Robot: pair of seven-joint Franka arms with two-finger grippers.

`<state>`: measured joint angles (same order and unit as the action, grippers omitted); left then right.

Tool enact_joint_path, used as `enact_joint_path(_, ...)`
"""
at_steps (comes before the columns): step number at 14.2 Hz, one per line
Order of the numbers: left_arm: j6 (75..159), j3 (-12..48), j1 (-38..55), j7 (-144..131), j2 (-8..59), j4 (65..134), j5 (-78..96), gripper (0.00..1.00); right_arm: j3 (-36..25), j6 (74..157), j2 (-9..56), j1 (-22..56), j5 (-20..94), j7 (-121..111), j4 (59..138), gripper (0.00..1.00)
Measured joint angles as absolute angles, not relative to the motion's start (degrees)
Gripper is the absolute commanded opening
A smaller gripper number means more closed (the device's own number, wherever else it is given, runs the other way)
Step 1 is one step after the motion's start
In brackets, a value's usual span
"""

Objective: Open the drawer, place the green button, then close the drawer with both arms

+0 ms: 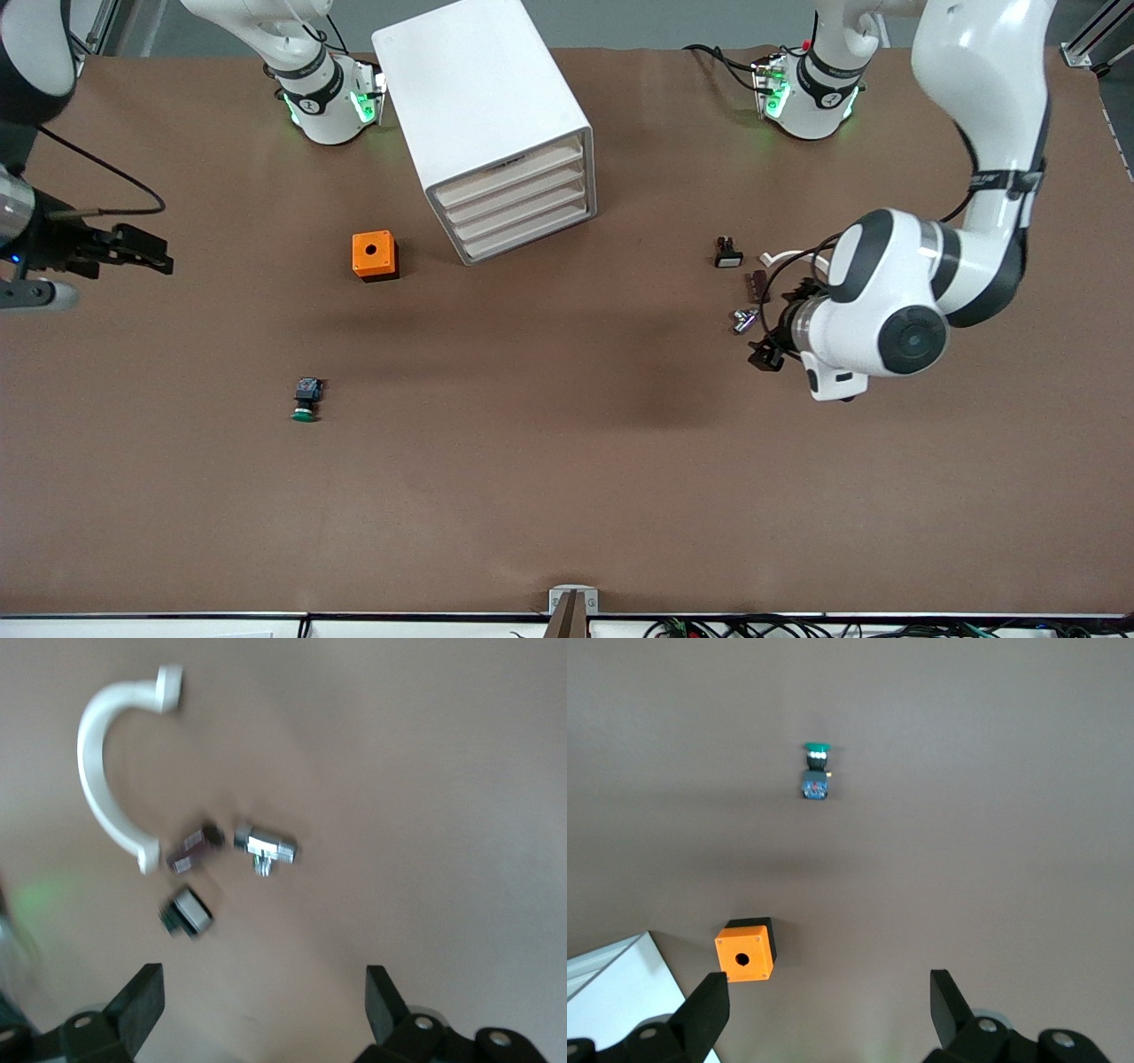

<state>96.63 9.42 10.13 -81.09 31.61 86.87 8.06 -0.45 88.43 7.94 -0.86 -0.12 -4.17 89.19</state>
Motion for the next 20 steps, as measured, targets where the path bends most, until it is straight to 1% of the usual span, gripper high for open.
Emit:
enact_joint_path(2,96.6,9.4,11.8,-91.2,34.5,86.5,11.5,1.00,-0.4,89.4,11.3,-0.7,-0.3,-4.0,89.2,1.00)
enact_joint_path(4,96.6,9.4,13.0,-98.1,36.5,86.2,17.8,1.00,-0.4,92.6,14.4,0.2,-0.3,-2.0,89.2,1.00)
enact_joint_path(8,96.6,9.5,15.7,-107.1,39.2,85.9,28.2,1.00,-0.3,97.3,20.3,2.5,-0.3,1.5,89.2,1.00)
enact_joint_path(13,98.4,9.4,19.2,-115.6,42.8,85.5,39.2,1.00,-0.6,105.6,28.9,2.1,0.4,2.1,89.4,1.00)
enact_joint_path(17,99.5,9.4,22.1,-122.1,44.5,85.0,47.9,1.00,-0.6,110.6,33.0,1.8,0.9,5.5,89.9,1.00)
enact_joint_path(20,100.7,9.4,25.5,-125.5,45.9,84.8,52.7,1.00,-0.4,115.1,34.5,2.4,0.9,9.3,91.3,1.00)
